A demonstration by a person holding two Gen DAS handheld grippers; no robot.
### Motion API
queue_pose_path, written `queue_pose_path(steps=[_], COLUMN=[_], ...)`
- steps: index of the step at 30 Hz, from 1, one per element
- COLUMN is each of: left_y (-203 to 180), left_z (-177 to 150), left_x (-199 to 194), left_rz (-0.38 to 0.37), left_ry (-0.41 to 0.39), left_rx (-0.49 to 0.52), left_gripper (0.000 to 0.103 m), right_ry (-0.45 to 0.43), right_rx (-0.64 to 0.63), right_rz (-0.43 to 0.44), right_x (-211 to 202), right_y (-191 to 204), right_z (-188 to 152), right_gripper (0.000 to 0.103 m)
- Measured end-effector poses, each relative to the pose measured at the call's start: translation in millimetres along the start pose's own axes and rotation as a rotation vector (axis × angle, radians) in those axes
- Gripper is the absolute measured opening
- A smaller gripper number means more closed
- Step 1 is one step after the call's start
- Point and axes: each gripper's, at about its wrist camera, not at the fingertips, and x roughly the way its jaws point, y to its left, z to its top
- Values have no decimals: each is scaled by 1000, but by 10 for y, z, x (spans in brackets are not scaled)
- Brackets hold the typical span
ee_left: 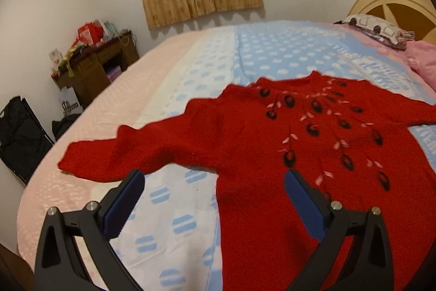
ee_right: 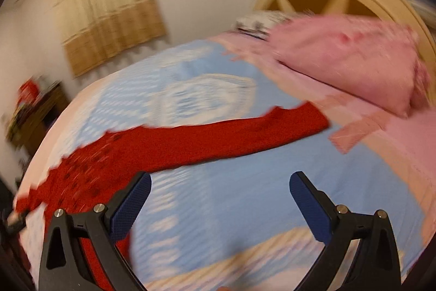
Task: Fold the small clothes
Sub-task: 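Grasp the red cardigan's sleeve cuff with the right gripper, then fold the held sleeve across the cardigan body with the right gripper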
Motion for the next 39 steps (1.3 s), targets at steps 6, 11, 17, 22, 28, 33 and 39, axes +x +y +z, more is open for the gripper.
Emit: queue_pose_path(steps=[6,11,17,22,28,33,39], left_y=[10,-12,4,4,70,43,43], left_z=[-79,-236,-279,-305,-282,-301,-321], left_x=[288,502,546,522,621,607,602], left_rz=[-10,-48,-81,-78,-135,-135,-130], left_ry=[85,169,176,158,163,143,122], left_rx=[-25,-49,-84,-108,-160,-158,-161], left_gripper=[103,103,103,103,103,103,103], right_ry=[80,147,166,194,137,82,52], right_rx=[204,318,322,301,175,45,-109], right_rz=[-66,-77,-95,-107,-86,-7,120], right_x=[641,1009,1265,1453,1361,1213,1106], right_y=[-778,-1132,-1213,-1169,-717,-10,977], right_z=[363,467,600,662,810,950,943], right_gripper=[82,76,60,11,7,6,6])
